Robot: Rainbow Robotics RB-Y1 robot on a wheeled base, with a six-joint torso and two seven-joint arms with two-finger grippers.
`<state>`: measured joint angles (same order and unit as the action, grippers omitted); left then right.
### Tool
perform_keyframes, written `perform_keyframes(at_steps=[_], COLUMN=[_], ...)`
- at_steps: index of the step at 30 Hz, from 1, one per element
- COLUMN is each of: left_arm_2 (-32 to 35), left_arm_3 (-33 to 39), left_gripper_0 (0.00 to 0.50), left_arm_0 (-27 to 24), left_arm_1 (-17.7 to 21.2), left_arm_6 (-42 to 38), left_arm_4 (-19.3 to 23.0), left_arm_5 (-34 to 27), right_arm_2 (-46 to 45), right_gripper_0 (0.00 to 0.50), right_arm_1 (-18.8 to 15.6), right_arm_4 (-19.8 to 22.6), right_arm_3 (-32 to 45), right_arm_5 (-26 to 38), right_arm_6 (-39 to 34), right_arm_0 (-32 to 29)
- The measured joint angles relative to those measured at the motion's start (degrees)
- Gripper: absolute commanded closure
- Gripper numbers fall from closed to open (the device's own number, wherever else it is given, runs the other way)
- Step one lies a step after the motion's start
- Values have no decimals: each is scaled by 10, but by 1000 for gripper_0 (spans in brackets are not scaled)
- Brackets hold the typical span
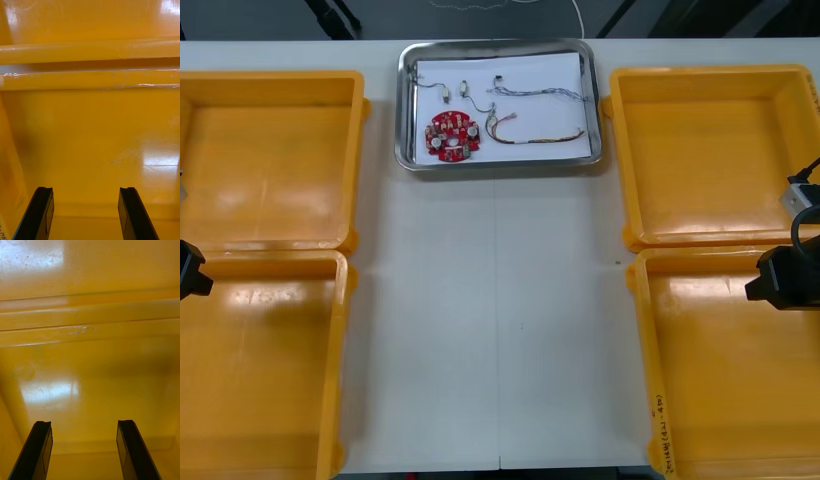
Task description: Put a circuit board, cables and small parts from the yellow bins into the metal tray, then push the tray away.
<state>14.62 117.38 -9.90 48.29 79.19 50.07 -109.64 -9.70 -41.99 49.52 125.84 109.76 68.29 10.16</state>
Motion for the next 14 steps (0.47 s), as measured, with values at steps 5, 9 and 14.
perform_keyframes(at_steps=[5, 9, 14], left_arm_2=[0, 0, 0], left_arm_3=[0, 0, 0], left_gripper_0=[0, 0, 0], left_arm_0=[0, 0, 0], left_arm_1=[0, 0, 0], left_arm_6=[0, 0, 0], left_arm_4=[0, 0, 0], left_arm_5=[0, 0, 0], right_arm_2=[0, 0, 0], right_gripper_0=[0, 0, 0], right_arm_1=[0, 0, 0], right_arm_4=[0, 0, 0], right_arm_3=[0, 0, 0], right_arm_5=[0, 0, 0], right_arm_6=[0, 0, 0], right_arm_0=[0, 0, 0])
